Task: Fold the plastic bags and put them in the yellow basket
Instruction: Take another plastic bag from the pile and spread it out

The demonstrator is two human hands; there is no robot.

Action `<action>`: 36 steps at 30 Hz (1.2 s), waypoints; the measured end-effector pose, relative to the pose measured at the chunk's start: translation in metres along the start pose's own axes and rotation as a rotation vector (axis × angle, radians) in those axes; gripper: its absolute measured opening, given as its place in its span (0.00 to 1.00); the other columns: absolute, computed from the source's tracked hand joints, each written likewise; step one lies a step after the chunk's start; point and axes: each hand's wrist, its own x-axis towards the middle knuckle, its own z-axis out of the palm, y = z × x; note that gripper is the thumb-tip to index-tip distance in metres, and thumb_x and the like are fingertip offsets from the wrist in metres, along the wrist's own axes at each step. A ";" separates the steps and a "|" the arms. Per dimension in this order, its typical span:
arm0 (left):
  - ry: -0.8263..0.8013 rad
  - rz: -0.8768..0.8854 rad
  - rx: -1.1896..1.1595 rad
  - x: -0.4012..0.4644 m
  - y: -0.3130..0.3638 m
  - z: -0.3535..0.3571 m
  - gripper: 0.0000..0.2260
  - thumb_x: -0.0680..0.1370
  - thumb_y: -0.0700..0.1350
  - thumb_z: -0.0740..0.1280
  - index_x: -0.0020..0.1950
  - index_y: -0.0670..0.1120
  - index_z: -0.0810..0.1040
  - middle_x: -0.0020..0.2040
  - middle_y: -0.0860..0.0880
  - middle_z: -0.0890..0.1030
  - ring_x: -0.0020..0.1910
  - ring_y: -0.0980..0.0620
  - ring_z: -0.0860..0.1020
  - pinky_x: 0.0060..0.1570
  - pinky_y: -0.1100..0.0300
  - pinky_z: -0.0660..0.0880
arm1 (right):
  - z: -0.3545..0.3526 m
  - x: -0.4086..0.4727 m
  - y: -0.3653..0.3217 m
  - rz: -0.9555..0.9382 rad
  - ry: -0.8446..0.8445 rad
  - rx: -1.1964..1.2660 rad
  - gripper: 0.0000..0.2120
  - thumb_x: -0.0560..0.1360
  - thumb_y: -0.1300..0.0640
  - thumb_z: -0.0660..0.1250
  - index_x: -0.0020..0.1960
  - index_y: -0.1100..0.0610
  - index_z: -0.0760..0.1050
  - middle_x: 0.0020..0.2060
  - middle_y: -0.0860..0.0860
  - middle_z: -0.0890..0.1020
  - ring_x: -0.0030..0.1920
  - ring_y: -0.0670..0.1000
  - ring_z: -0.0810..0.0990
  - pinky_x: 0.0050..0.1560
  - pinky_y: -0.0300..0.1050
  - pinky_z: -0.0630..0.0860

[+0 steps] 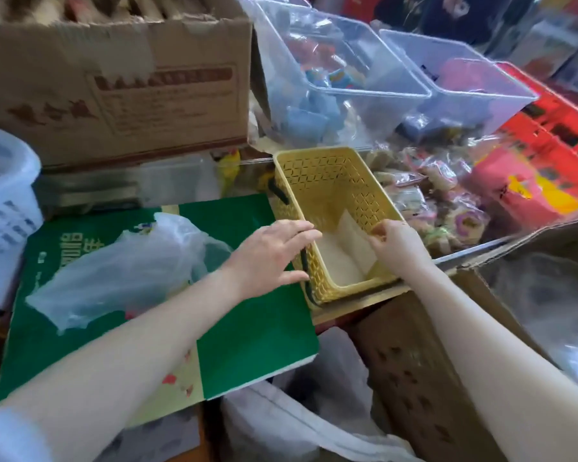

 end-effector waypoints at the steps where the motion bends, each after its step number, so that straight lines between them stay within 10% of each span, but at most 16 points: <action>1: -0.057 0.046 0.082 0.017 -0.002 0.002 0.31 0.69 0.53 0.73 0.68 0.45 0.69 0.65 0.42 0.72 0.64 0.42 0.72 0.62 0.46 0.71 | 0.002 0.014 0.007 0.000 -0.061 -0.059 0.13 0.77 0.57 0.59 0.57 0.62 0.74 0.56 0.59 0.77 0.55 0.58 0.75 0.51 0.46 0.71; 12: -0.084 0.087 0.162 0.046 -0.025 0.026 0.22 0.65 0.49 0.77 0.53 0.39 0.80 0.52 0.41 0.81 0.59 0.40 0.76 0.55 0.45 0.76 | 0.046 0.064 -0.004 0.004 -0.421 -0.331 0.17 0.74 0.50 0.68 0.56 0.59 0.71 0.48 0.56 0.76 0.47 0.57 0.77 0.42 0.48 0.73; 15: -0.084 0.074 0.138 0.045 -0.026 0.026 0.23 0.66 0.49 0.76 0.57 0.39 0.78 0.55 0.42 0.80 0.62 0.41 0.74 0.58 0.46 0.74 | 0.045 0.070 -0.007 -0.067 -0.347 -0.348 0.08 0.76 0.62 0.61 0.54 0.61 0.74 0.49 0.56 0.77 0.45 0.57 0.76 0.42 0.48 0.72; 21: -0.013 -0.328 -0.561 0.045 -0.009 0.005 0.25 0.72 0.42 0.61 0.69 0.46 0.68 0.66 0.55 0.68 0.69 0.61 0.62 0.69 0.66 0.57 | 0.012 0.047 -0.001 -0.211 0.118 0.344 0.03 0.75 0.60 0.61 0.44 0.59 0.72 0.34 0.51 0.76 0.37 0.53 0.73 0.36 0.45 0.68; 28: 0.038 -0.512 -0.467 0.084 0.010 -0.020 0.41 0.73 0.49 0.71 0.76 0.47 0.48 0.76 0.51 0.55 0.74 0.54 0.54 0.69 0.61 0.51 | -0.047 -0.016 0.000 -0.389 0.297 0.841 0.08 0.75 0.64 0.64 0.44 0.52 0.77 0.35 0.40 0.77 0.37 0.38 0.72 0.40 0.33 0.68; 34: 0.025 -0.432 -0.669 0.087 0.021 -0.033 0.03 0.76 0.48 0.67 0.46 0.50 0.76 0.47 0.54 0.80 0.48 0.59 0.76 0.55 0.59 0.71 | -0.086 -0.029 -0.006 -0.366 0.296 1.293 0.05 0.72 0.57 0.67 0.41 0.47 0.80 0.35 0.43 0.78 0.40 0.49 0.73 0.44 0.44 0.70; 36: 0.108 -0.413 -0.805 0.077 0.030 -0.045 0.08 0.76 0.49 0.67 0.43 0.45 0.76 0.40 0.52 0.79 0.39 0.61 0.76 0.46 0.66 0.71 | -0.091 -0.029 -0.013 -0.316 0.235 1.463 0.01 0.69 0.55 0.70 0.40 0.49 0.80 0.36 0.47 0.78 0.39 0.52 0.73 0.43 0.48 0.70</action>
